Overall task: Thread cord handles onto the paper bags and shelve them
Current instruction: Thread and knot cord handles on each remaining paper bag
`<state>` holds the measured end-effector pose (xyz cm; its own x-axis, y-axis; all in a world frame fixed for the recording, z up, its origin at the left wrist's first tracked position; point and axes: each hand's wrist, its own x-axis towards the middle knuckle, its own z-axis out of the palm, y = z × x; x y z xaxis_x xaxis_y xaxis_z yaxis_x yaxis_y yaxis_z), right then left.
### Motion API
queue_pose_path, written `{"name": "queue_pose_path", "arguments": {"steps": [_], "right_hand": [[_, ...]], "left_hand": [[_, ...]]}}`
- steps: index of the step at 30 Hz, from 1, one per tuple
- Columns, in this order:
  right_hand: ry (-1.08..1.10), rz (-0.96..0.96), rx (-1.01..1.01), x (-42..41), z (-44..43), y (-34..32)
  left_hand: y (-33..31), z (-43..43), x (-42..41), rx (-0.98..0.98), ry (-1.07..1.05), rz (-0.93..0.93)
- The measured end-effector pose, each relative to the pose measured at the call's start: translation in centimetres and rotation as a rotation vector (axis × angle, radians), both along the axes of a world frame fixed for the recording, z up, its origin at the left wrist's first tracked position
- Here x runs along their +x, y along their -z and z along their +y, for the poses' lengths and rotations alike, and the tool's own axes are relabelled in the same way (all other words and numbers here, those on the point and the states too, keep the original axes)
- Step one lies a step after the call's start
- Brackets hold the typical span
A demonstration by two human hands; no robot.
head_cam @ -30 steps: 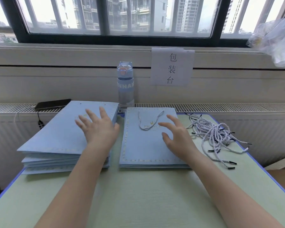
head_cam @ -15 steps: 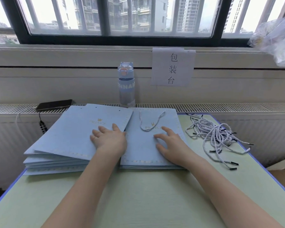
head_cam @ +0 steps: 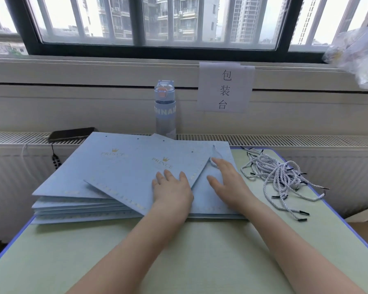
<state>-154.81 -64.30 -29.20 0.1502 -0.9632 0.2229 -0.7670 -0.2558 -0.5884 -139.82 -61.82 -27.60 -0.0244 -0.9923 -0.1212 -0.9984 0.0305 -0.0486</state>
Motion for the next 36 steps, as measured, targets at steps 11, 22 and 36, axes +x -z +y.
{"name": "queue_pose_path", "arguments": {"steps": [11,22,36], "right_hand": [[0.252,-0.207,0.09,-2.7,-1.3,-0.8],[0.439,-0.442,-0.007,-4.9,-1.6,-1.4],[0.33,-1.472,-0.21,-6.1,-1.0,-4.1]], "left_hand": [[-0.5,3.7,-4.1,-0.301,0.366,-0.044],[-1.3,2.9,-2.3,-0.531,0.643,-0.102],[-1.0,0.8,-1.1,-1.121,0.607,0.329]]}}
